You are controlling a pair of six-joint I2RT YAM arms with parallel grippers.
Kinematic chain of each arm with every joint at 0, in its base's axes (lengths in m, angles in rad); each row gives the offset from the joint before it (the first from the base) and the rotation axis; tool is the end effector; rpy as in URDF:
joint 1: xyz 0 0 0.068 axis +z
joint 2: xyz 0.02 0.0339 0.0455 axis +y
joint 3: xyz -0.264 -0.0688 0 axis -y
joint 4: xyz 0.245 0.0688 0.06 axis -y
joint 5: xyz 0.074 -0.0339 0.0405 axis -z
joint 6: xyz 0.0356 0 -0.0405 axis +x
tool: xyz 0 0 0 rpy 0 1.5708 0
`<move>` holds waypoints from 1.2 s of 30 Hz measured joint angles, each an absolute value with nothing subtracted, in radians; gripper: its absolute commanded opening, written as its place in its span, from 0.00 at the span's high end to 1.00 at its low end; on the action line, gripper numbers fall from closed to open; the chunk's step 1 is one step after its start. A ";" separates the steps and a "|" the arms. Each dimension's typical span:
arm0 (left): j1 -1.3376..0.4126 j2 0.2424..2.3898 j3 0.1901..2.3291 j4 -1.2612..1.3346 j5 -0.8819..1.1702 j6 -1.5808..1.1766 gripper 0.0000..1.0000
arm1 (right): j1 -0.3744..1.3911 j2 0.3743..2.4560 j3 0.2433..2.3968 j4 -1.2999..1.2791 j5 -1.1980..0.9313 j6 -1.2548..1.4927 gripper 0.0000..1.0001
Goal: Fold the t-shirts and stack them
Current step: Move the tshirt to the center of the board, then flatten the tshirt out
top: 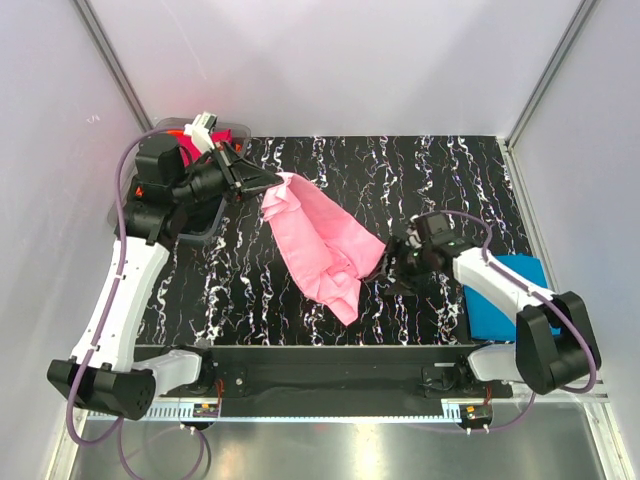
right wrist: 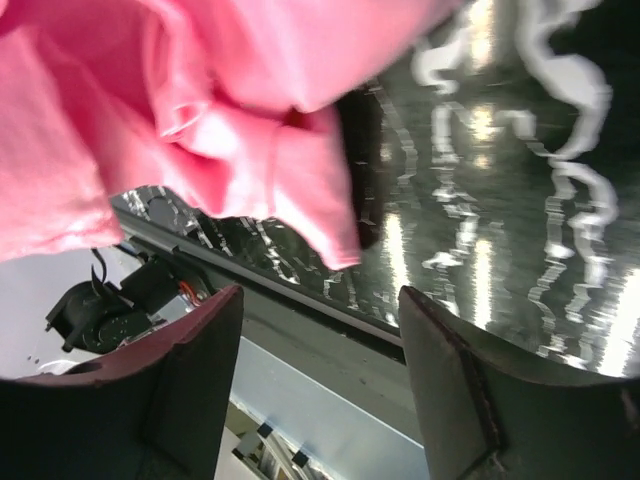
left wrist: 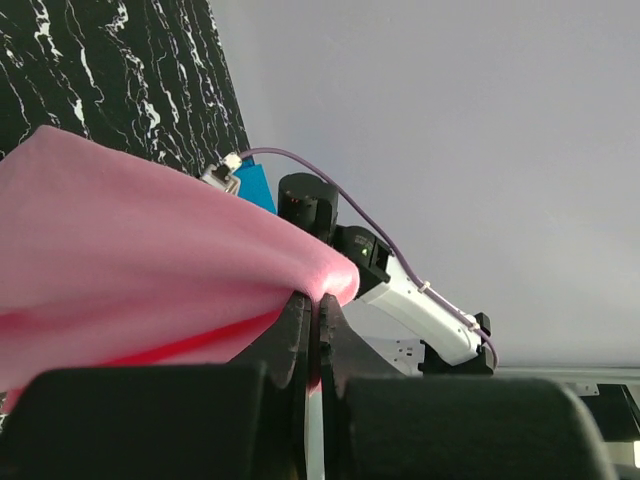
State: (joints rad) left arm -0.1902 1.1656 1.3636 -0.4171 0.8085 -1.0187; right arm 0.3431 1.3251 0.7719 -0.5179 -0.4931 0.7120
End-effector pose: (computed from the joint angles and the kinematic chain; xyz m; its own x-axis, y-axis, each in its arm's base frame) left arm 0.2314 -0.0708 0.4417 -0.8133 -0.4422 -0.3781 0.2503 0.3206 -0.9135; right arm 0.2262 0.0987 0.1994 -0.9589 0.2686 -0.0913 0.1540 0.7632 0.6276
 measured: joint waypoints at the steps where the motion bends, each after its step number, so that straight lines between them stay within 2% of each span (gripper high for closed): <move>1: -0.187 1.166 1.361 -0.417 0.810 -1.019 1.00 | 0.377 1.330 0.772 -0.498 -0.480 0.731 0.34; 12: -0.181 1.167 1.348 -0.421 0.828 -1.019 1.00 | 0.511 1.565 0.921 -0.329 -0.445 0.808 0.43; 21: -0.181 1.156 1.319 -0.425 0.832 -1.020 1.00 | 0.518 1.723 1.007 -0.293 -0.428 0.812 0.61; 22: -0.181 1.152 1.312 -0.426 0.832 -1.021 1.00 | 0.518 1.734 1.015 -0.289 -0.427 0.810 0.64; 25: -0.181 1.137 1.293 -0.428 0.832 -1.021 1.00 | 0.518 1.741 1.026 -0.286 -0.413 0.798 1.00; 32: -0.173 1.065 1.266 -0.459 0.832 -1.018 1.00 | 0.518 1.710 1.044 -0.309 -0.324 0.766 1.00; 36: -0.146 1.015 1.261 -0.497 0.836 -1.004 1.00 | 0.518 1.548 1.050 -0.411 -0.186 0.715 1.00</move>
